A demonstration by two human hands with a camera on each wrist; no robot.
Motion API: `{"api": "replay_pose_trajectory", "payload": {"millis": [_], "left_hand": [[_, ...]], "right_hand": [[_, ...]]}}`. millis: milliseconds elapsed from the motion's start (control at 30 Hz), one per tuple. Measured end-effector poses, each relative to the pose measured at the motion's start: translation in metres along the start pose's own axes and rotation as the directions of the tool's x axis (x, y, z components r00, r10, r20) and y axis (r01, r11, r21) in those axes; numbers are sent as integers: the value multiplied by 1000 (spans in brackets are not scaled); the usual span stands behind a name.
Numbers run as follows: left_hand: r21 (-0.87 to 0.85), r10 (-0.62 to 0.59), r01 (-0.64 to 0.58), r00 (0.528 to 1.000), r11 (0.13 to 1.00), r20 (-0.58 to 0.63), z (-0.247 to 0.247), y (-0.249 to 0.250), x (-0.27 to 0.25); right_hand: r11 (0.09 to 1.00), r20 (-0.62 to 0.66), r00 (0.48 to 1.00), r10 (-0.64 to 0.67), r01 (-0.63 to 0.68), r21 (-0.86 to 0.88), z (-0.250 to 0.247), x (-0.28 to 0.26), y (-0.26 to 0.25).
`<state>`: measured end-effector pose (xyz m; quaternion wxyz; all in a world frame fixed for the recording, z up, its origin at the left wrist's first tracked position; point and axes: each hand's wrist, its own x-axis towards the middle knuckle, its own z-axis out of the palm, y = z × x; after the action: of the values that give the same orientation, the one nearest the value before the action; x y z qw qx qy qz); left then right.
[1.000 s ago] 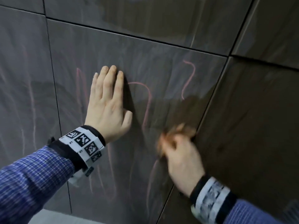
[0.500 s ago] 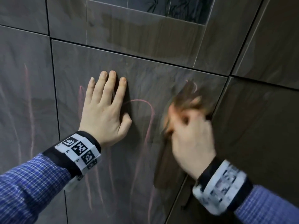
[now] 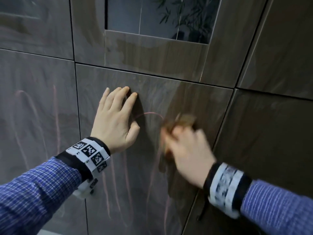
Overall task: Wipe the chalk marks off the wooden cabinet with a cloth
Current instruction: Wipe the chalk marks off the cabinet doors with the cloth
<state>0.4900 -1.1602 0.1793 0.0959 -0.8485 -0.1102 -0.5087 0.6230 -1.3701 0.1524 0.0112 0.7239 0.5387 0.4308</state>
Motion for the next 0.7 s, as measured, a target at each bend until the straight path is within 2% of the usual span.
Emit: {"api": "replay_pose_trajectory", "payload": {"millis": [33, 67, 100, 133, 200, 267, 333, 367, 433, 500, 533, 567, 633, 700], "left_hand": [[-22, -16, 16, 1000, 1000, -7, -4, -2, 4], [-33, -41, 41, 999, 999, -8, -7, -5, 10], [-28, -65, 65, 998, 997, -6, -11, -9, 16], [-10, -81, 81, 997, 997, 0, -14, -14, 21], [26, -84, 84, 996, 996, 16, -16, -25, 29], [46, -75, 74, 997, 996, 28, -16, -33, 31], [75, -66, 64, 997, 995, 27, -14, -36, 30], [87, -64, 62, 998, 994, 22, -13, -35, 29], [104, -68, 66, 998, 992, 17, -12, -33, 29], [130, -75, 71, 997, 989, 30, -14, -32, 28], [143, -75, 69, 996, 987, 41, -15, -32, 28], [155, -73, 64, 996, 986, 52, -16, -32, 29], [177, -68, 55, 995, 983, 68, -16, -32, 31], [189, -62, 47, 995, 981, 75, -14, -33, 32]], "right_hand": [[990, 118, 983, -144, 144, 6, 18, -29, -14], [973, 205, 952, -229, 231, 14, 26, -48, -19], [964, 234, 936, -264, 262, 38, 26, -53, -16], [964, 204, 942, -265, 261, 48, 23, -43, -9], [989, 31, 989, -147, 146, 23, 1, -4, 4], [999, -132, 991, 35, -35, 3, -26, 42, 17], [994, -147, 983, 113, -114, 3, -32, 66, 12], [997, -120, 989, 83, -82, 13, -27, 66, 4], [991, 2, 992, -129, 129, 45, 2, 43, -23], [922, 178, 905, -386, 385, 45, 32, 7, -48], [894, 249, 862, -442, 446, 46, 38, -3, -53], [889, 264, 852, -452, 454, 57, 38, -2, -50], [934, 130, 925, -356, 350, 68, 23, 22, -40], [982, -14, 985, -170, 171, 80, -4, 61, -24]]}}
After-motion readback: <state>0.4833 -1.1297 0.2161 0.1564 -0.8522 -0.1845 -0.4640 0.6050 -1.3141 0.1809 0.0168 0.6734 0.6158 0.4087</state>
